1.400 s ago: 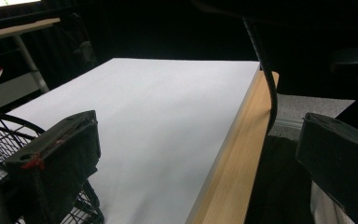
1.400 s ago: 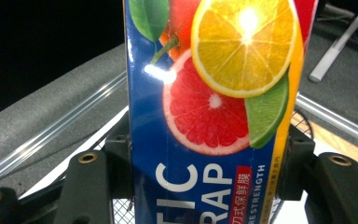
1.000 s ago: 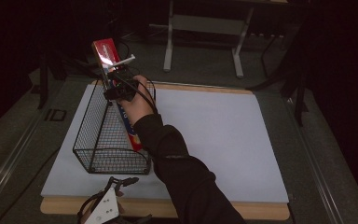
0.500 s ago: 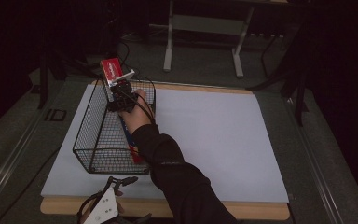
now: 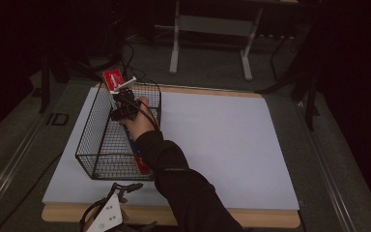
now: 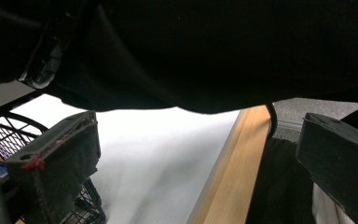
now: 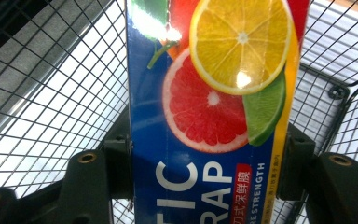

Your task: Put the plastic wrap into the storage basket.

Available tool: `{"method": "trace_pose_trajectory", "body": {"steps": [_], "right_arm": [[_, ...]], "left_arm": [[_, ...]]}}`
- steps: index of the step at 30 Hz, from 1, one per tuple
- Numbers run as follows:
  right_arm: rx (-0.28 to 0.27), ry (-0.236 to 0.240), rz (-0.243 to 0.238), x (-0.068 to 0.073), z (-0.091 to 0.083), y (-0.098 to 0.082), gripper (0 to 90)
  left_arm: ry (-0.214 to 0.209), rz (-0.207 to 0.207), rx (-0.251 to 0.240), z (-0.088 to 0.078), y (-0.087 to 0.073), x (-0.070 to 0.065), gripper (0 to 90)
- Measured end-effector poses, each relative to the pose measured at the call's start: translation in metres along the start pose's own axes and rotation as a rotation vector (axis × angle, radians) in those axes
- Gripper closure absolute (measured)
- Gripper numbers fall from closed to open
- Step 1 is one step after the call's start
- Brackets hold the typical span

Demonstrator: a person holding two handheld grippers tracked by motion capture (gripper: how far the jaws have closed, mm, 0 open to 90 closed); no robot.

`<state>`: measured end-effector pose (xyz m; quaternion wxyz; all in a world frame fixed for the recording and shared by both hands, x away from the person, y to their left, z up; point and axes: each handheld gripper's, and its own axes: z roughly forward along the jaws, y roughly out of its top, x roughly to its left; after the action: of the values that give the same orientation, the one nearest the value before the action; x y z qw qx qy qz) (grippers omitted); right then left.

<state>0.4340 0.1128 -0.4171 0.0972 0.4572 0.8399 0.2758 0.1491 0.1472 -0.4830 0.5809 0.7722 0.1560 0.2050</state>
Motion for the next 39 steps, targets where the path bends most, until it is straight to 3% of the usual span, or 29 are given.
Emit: {"method": "trace_pose_trajectory", "body": {"steps": [6,9,19,39], "right_arm": [[0.013,0.015,0.001,-0.002,0.008,-0.001,39.1],[0.028,0.003,0.004,0.000,0.015,-0.001,39.1],[0.051,-0.005,0.000,0.001,0.030,-0.001,38.9],[0.054,0.043,0.009,-0.009,0.034,-0.006,35.3]], "left_arm": [[0.003,-0.001,-0.001,0.000,0.000,0.001,0.2],[0.016,-0.001,-0.004,-0.001,0.000,0.001,0.2],[0.004,-0.004,-0.005,-0.001,0.000,0.001,0.2],[0.000,-0.004,-0.002,-0.001,0.000,0.001,0.2]]}}
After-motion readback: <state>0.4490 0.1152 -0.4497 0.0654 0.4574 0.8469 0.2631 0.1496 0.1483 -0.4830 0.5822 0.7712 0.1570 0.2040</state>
